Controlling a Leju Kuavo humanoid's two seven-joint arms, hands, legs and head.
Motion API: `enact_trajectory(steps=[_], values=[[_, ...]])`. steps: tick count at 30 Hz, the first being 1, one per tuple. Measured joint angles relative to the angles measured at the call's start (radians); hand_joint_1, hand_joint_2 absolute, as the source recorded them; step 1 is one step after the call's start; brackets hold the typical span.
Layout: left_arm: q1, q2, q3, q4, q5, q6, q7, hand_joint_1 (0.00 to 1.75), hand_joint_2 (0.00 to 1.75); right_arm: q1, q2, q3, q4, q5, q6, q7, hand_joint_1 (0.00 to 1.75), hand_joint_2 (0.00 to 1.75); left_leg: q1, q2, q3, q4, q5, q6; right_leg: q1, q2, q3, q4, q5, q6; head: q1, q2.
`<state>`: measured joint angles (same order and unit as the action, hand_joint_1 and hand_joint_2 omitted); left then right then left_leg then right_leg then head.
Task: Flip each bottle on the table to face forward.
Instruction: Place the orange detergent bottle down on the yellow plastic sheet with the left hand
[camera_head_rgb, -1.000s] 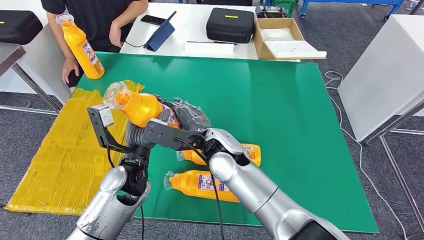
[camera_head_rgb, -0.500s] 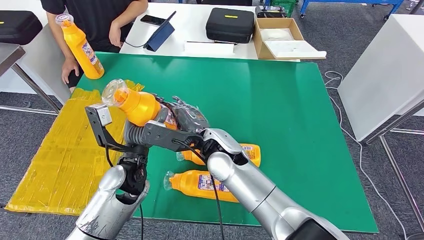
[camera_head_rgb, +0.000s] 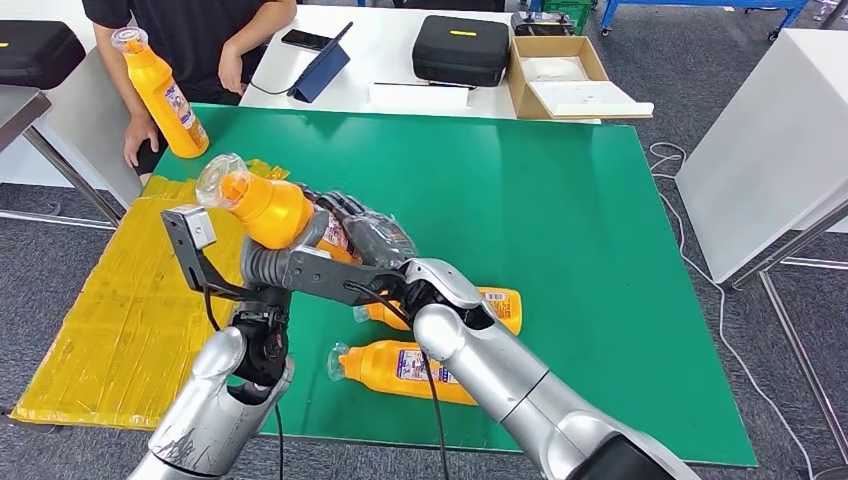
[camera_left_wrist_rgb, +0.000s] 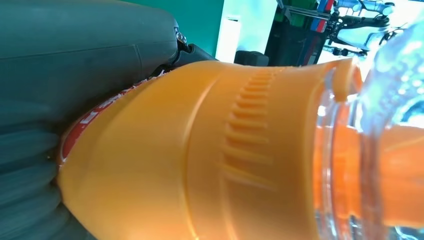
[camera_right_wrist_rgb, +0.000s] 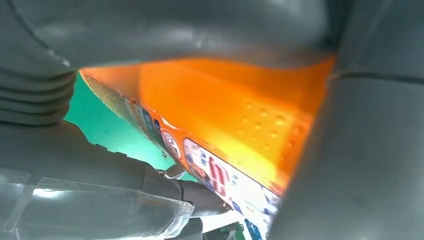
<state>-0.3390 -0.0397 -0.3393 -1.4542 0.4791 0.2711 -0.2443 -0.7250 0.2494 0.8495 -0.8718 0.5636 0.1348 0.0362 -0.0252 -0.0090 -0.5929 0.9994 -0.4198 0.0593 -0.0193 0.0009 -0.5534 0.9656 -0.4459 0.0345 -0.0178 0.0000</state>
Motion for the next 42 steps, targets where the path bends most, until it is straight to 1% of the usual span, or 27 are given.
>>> enact_trajectory(steps=[7,11,14,17,21,25,28,32,35,40,42], values=[[-0.002,0.0,0.017,0.0,0.001,-0.024,0.001,1.75,1.75,-0.005,-0.018,-0.017,0.045,-0.007,-0.053,-0.067,0.0,0.0,0.0,0.0,0.0,0.0,0.0,0.0,0.0,0.0,0.0,0.0,0.0,0.0,0.0,0.0],[-0.006,0.0,0.023,0.0,0.002,-0.037,-0.001,1.75,1.75,0.001,-0.039,-0.036,0.048,0.011,-0.057,-0.066,0.0,0.0,0.0,0.0,0.0,0.0,0.0,0.0,0.0,0.0,0.0,0.0,0.0,0.0,0.0,0.0],[-0.007,0.001,0.031,0.001,0.006,-0.05,-0.001,1.75,1.75,0.018,-0.066,-0.067,0.023,0.029,-0.063,-0.056,0.0,0.0,0.0,-0.001,0.0,0.0,0.0,0.0,0.0,0.0,0.0,0.0,0.0,0.0,0.0,0.0],[-0.006,0.002,0.047,0.002,0.014,-0.065,-0.003,1.75,1.75,0.055,-0.107,-0.116,-0.041,0.064,-0.064,-0.043,0.0,0.0,0.0,-0.001,0.0,0.001,0.0,0.0,0.0,0.0,0.0,0.0,0.0,0.0,0.0,0.0],[0.005,0.008,0.079,0.002,0.021,-0.08,-0.006,1.75,1.75,0.13,-0.158,-0.197,-0.158,0.113,-0.045,-0.039,0.0,0.0,0.0,-0.001,-0.001,0.001,0.0,0.0,0.0,0.0,0.0,0.0,0.0,0.0,0.0,0.0],[0.016,0.014,0.097,0.002,0.022,-0.087,-0.007,1.75,1.75,0.176,-0.185,-0.25,-0.235,0.143,-0.039,-0.04,0.0,0.0,0.0,-0.001,-0.001,0.0,0.0,0.0,0.0,0.0,-0.001,0.0,0.0,0.0,0.0,0.0],[0.032,0.022,0.114,0.002,0.032,-0.096,-0.014,1.75,1.75,0.229,-0.211,-0.29,-0.31,0.176,-0.04,-0.045,0.0,0.0,0.0,-0.001,-0.001,0.0,0.0,0.0,0.0,0.0,-0.001,0.0,0.0,0.0,0.0,0.0],[0.058,0.051,0.147,0.002,0.076,-0.11,-0.027,1.75,1.75,0.303,-0.252,-0.341,-0.427,0.202,-0.032,-0.057,0.0,0.0,0.0,0.001,-0.001,0.0,0.0,0.0,0.0,0.0,-0.001,0.0,0.0,0.0,0.0,0.0],[0.071,0.08,0.189,0.002,0.129,-0.129,-0.026,1.75,1.75,0.346,-0.277,-0.365,-0.526,0.206,-0.017,-0.056,0.0,0.0,0.0,0.001,-0.001,0.0,0.0,0.0,0.0,0.0,-0.001,0.0,0.0,0.0,0.0,0.0],[0.09,0.116,0.25,0.002,0.218,-0.166,-0.004,1.75,1.75,0.38,-0.307,-0.39,-0.633,0.202,-0.011,-0.056,0.0,0.0,0.0,0.0,-0.001,0.0,0.0,0.0,0.0,0.0,-0.002,0.0,0.0,0.0,0.0,0.0],[0.099,0.138,0.281,0.005,0.267,-0.193,0.009,1.75,1.75,0.392,-0.328,-0.4,-0.672,0.198,-0.01,-0.058,0.0,0.0,0.0,0.001,-0.001,0.0,0.0,0.0,0.0,0.0,-0.002,0.0,0.0,0.0,0.0,0.0]])
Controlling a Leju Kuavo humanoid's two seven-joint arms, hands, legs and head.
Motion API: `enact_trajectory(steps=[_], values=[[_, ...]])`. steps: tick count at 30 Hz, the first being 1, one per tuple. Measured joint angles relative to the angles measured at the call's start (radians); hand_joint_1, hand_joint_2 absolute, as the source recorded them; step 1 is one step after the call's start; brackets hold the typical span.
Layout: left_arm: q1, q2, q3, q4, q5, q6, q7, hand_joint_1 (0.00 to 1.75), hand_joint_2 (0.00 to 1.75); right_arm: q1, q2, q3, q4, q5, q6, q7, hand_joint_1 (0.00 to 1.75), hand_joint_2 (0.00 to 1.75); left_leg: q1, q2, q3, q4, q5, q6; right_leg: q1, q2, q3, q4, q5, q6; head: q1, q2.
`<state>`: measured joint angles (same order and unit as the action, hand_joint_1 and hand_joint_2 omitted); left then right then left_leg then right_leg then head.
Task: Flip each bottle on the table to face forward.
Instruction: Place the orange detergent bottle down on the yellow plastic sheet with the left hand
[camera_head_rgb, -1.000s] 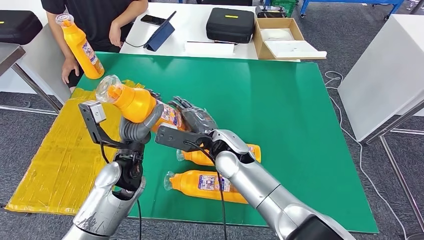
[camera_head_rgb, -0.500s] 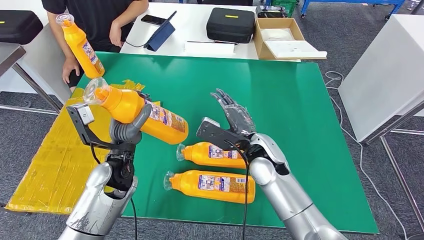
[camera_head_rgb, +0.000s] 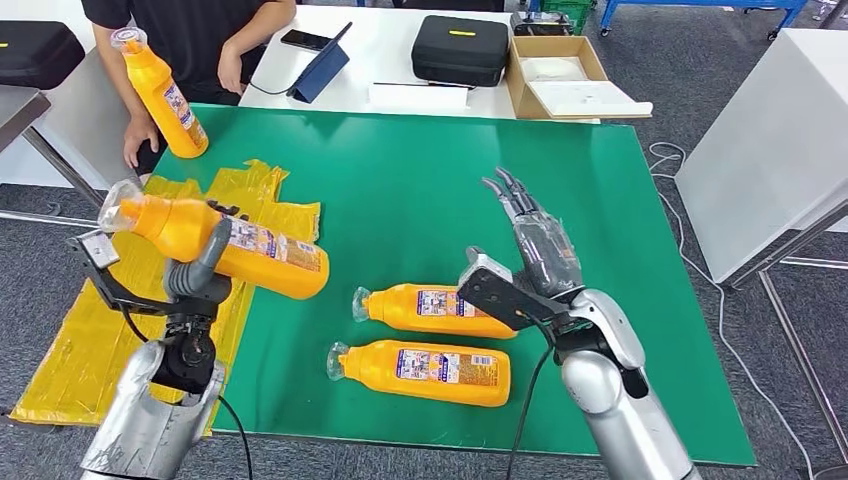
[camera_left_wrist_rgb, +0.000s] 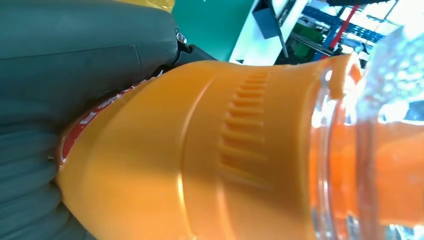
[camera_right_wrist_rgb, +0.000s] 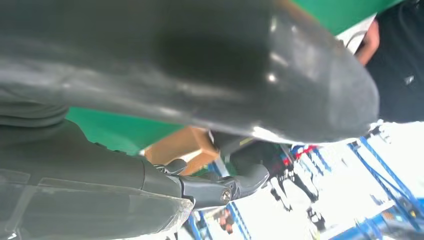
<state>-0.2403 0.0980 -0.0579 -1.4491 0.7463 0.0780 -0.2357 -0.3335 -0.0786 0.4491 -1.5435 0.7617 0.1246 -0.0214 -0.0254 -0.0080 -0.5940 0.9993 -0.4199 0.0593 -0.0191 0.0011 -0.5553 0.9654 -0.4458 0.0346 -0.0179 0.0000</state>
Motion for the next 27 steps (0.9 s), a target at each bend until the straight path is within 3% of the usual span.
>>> enact_trajectory(steps=[7,9,13,20,25,27], values=[[0.003,0.104,0.12,0.072,0.116,-0.078,0.043,1.75,1.75,0.038,-0.079,-0.03,-0.073,-0.011,0.007,-0.011,0.0,0.0,0.0,0.001,0.0,0.0,0.0,0.0,0.0,0.0,-0.001,0.0,0.0,0.0,0.0,0.0],[-0.008,0.127,0.132,0.094,-0.01,-0.005,-0.017,1.75,1.75,0.049,-0.09,-0.035,-0.082,-0.009,0.007,-0.014,0.0,0.0,0.0,0.001,0.0,0.0,0.0,0.0,0.0,0.0,-0.002,0.0,0.0,0.0,0.0,0.0],[-0.062,0.151,0.13,0.129,-0.409,0.203,-0.112,1.75,1.75,0.068,-0.103,-0.045,-0.104,-0.001,0.005,-0.015,0.0,0.0,0.0,-0.001,0.0,0.0,0.0,0.0,0.0,0.0,-0.002,0.0,0.0,0.0,0.0,0.0],[-0.112,0.166,0.118,0.165,-0.607,0.302,-0.133,1.75,1.75,0.077,-0.114,-0.048,-0.119,0.001,0.004,-0.016,0.0,0.0,0.0,0.002,0.0,0.0,0.0,0.0,0.0,0.001,0.0,0.0,0.0,0.0,0.0,0.0],[-0.112,0.205,0.07,0.183,-1.102,0.541,-0.17,1.75,1.75,0.076,-0.117,-0.048,-0.119,-0.008,0.01,-0.024,0.0,0.0,0.0,0.002,0.0,0.0,0.0,0.0,0.0,0.002,0.0,0.0,0.0,0.0,0.0,0.0],[-0.098,0.214,0.055,0.179,-1.28,0.593,-0.167,1.75,1.75,0.067,-0.117,-0.047,-0.115,-0.018,0.016,-0.029,0.0,0.0,0.0,0.001,0.0,0.0,0.0,0.0,0.0,0.002,0.0,0.0,0.0,0.0,0.0,0.0]])
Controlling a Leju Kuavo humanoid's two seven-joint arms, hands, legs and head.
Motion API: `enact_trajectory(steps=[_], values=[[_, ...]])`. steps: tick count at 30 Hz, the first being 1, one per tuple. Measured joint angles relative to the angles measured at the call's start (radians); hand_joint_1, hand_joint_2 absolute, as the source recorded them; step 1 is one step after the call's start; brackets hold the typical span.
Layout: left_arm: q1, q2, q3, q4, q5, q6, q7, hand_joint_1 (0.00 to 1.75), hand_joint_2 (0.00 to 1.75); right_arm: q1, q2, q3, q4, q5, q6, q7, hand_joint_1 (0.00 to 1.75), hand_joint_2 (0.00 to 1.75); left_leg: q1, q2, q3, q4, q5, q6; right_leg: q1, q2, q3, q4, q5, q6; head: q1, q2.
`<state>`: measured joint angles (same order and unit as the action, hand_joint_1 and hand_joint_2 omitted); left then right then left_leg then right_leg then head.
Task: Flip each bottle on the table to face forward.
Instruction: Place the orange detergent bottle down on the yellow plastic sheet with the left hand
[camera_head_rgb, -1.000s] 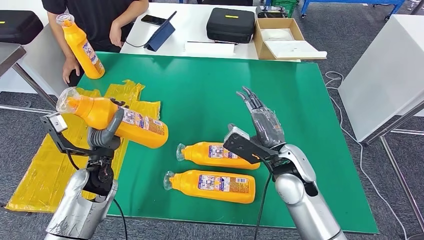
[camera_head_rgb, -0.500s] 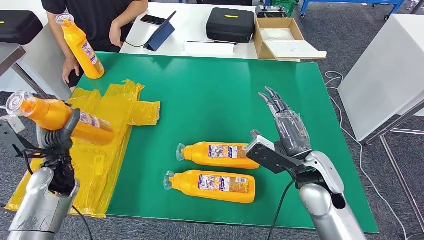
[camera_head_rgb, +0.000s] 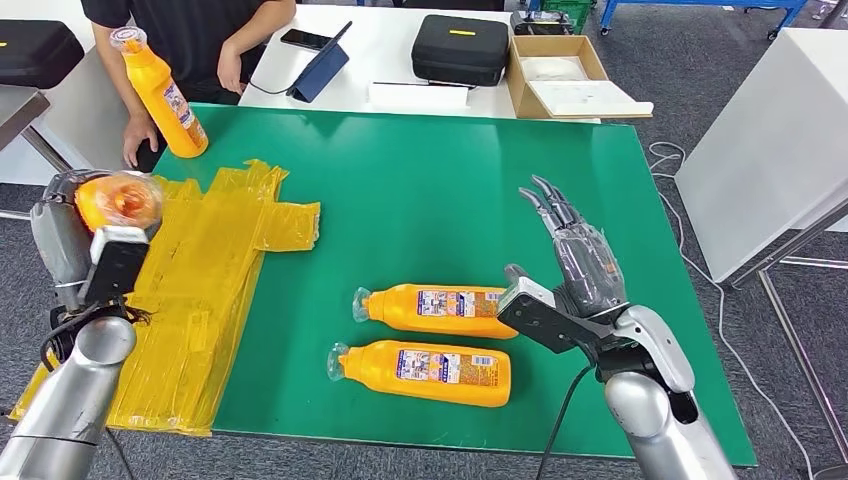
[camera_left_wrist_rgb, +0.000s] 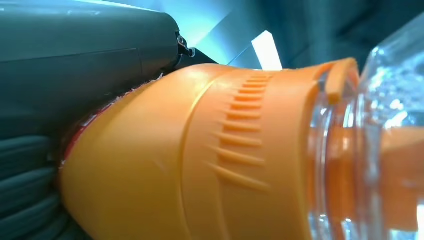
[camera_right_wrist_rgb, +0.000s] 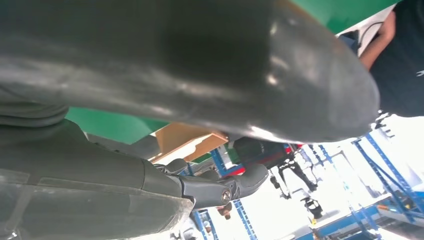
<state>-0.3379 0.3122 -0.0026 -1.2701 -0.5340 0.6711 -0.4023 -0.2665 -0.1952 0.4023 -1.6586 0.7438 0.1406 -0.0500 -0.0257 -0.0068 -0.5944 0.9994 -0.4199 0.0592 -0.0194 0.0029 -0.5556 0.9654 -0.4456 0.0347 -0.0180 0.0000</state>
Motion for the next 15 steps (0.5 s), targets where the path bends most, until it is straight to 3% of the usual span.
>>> enact_trajectory(steps=[8,15], values=[[0.088,-0.004,-0.043,-0.014,-0.405,0.021,0.023,1.75,1.75,-0.062,0.002,0.006,0.029,-0.031,0.018,-0.005,0.0,0.0,0.0,0.001,0.0,0.0,0.0,0.0,0.0,0.001,0.0,0.0,0.001,0.001,0.0,0.0],[0.129,-0.005,-0.046,0.005,-0.485,0.021,0.019,1.75,1.75,-0.083,0.003,0.012,0.044,-0.033,0.018,-0.005,0.0,0.0,0.0,0.001,0.0,0.0,0.0,0.0,0.0,0.0,0.0,0.0,0.001,0.001,0.0,0.0]])
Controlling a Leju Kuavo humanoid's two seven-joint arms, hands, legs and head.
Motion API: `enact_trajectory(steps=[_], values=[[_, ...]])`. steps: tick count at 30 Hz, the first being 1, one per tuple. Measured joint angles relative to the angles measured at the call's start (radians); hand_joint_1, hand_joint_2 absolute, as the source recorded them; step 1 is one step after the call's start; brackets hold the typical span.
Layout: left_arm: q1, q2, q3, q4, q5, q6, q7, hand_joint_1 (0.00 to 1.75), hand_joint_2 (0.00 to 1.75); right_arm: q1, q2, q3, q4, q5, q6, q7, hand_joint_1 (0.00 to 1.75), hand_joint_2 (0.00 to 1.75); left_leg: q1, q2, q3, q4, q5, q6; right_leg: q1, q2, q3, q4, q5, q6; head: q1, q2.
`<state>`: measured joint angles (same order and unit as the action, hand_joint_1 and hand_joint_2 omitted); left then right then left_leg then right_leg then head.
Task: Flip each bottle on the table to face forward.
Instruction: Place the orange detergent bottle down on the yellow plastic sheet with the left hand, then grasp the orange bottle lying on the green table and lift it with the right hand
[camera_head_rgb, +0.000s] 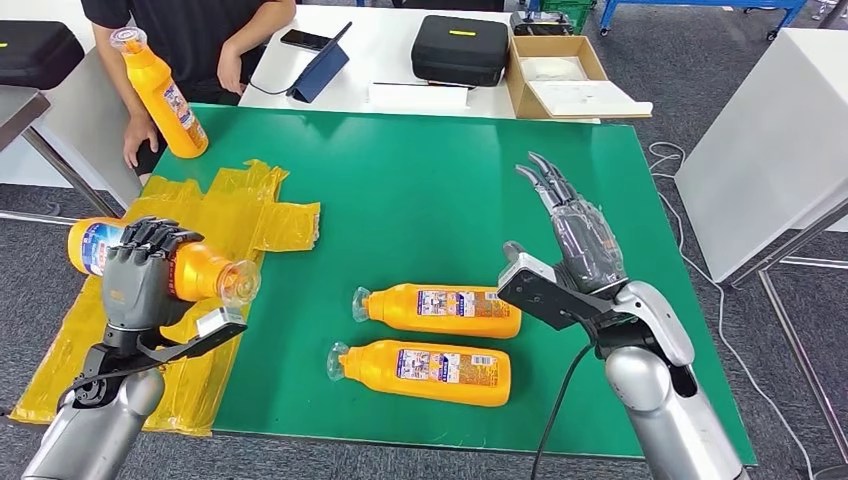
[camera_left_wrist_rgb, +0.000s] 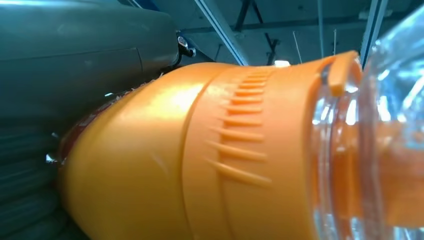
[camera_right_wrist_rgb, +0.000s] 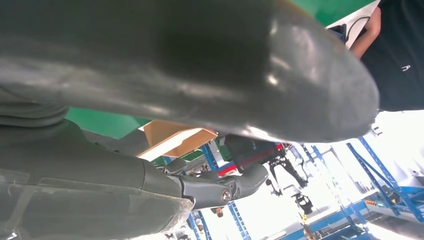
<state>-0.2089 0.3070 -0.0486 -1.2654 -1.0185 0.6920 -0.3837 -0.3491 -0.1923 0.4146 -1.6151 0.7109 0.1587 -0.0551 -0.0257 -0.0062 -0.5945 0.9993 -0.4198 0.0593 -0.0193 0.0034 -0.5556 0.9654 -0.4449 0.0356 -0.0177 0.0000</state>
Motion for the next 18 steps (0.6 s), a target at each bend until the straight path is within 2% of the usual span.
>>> enact_trajectory(steps=[8,18], values=[[0.028,-0.026,0.001,0.06,-0.163,0.0,0.014,1.75,1.75,-0.005,-0.016,0.01,0.009,-0.008,0.004,-0.011,0.0,0.0,0.0,0.0,0.0,0.0,0.0,0.0,0.0,0.0,0.0,0.0,0.0,0.0,0.0,0.0],[0.01,-0.041,0.005,0.162,-0.215,0.0,0.055,1.75,1.75,0.002,-0.035,0.024,0.012,-0.011,0.004,-0.019,0.0,0.0,0.0,0.0,0.0,0.0,0.0,0.0,0.0,0.0,-0.001,0.0,0.0,0.0,0.0,0.0]])
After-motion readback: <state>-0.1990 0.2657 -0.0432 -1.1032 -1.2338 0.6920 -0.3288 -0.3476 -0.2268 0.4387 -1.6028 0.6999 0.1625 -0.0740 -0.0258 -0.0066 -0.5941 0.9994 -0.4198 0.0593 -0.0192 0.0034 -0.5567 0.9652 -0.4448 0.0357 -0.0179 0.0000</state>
